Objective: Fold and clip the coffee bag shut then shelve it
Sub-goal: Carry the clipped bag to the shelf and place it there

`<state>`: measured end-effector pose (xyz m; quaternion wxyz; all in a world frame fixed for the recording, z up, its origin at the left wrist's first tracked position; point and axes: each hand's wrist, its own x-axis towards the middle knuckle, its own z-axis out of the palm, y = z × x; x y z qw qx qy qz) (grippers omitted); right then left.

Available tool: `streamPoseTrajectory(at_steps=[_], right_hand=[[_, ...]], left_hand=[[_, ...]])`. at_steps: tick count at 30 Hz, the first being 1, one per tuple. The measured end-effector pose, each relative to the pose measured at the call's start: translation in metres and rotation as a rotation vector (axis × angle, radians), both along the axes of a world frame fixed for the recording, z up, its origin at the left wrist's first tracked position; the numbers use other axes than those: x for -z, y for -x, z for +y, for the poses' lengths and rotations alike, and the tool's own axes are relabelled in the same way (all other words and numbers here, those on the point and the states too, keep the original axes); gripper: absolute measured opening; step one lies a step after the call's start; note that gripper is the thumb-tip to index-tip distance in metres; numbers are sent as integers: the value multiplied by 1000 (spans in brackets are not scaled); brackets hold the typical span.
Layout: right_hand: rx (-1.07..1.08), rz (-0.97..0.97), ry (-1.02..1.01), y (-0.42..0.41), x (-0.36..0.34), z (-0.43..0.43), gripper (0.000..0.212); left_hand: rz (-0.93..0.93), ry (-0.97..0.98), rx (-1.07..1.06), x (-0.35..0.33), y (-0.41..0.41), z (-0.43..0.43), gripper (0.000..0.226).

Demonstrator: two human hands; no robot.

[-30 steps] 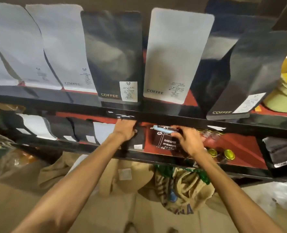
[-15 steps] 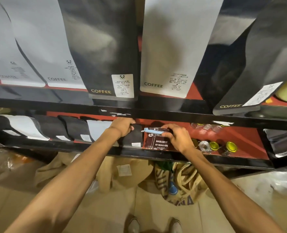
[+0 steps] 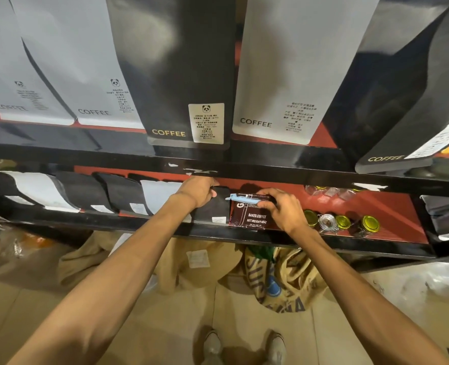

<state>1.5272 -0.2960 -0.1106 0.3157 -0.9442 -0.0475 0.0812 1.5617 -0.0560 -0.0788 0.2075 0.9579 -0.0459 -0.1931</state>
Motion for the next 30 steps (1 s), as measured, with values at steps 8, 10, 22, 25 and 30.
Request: streamPoseTrajectory(at_steps=[8,10,22,25,30], right_hand=[[-61,0,-12,-4,0,-2,38],[-56,-22,-33,-6,-2,-4,35],[19,-46,-52,1,9,3,32],[35,-30,-72,1,8,6,31],[70,-17,-93,3,11,9,30]], left_hand=[[-2,8,16,2,1,1,36],[7,4,35,3,0,2,37],[8,-10,50,2,0,-1,40],[-6,-14,45,2,-1,-3,40],[-36,-35,58,3,1,-3,38]])
